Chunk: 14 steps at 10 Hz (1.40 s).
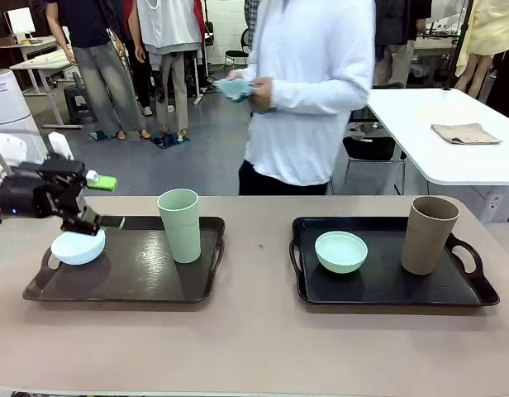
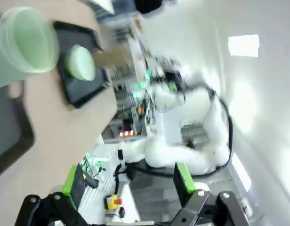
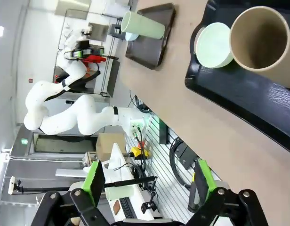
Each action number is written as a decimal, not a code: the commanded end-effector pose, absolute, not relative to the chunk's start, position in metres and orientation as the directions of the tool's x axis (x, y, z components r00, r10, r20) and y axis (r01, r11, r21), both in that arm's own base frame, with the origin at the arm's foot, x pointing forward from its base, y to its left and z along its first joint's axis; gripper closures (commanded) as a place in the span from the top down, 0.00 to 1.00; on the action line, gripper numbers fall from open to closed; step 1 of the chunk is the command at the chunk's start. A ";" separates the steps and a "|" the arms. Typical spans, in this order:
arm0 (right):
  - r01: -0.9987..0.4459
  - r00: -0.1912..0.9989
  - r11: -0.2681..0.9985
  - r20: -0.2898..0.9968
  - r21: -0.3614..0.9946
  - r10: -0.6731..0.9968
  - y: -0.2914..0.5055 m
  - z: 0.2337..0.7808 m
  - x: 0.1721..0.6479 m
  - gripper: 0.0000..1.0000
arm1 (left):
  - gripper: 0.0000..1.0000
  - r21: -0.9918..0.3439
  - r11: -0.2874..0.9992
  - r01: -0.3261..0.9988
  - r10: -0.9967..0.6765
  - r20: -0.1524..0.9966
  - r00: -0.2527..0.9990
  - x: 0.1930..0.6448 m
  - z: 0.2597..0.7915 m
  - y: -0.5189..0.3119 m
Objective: Set up a tray with a mat and arrange the tableware.
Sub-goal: Pick up the Picnic Bowl and Reusable plastic cup from the Handle tray in front of the human's position and hold them in the air.
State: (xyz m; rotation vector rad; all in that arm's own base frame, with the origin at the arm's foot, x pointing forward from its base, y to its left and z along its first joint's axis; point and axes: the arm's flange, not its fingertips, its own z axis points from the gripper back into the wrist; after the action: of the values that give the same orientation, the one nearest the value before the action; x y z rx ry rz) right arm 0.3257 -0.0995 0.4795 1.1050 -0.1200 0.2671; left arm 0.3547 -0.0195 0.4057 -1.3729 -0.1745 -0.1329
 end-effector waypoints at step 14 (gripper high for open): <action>-0.290 0.956 0.381 0.249 0.878 0.152 -0.103 0.484 0.323 1.00 | 1.00 -0.933 0.156 0.325 -0.028 0.325 0.945 0.349 0.432 -0.030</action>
State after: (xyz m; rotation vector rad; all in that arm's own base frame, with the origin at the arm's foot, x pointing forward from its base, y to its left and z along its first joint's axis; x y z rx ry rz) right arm 0.3219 -0.1027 0.4830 1.1279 -0.1222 0.2670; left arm 0.3493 -0.0290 0.4335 -1.3733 -0.2277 -0.2428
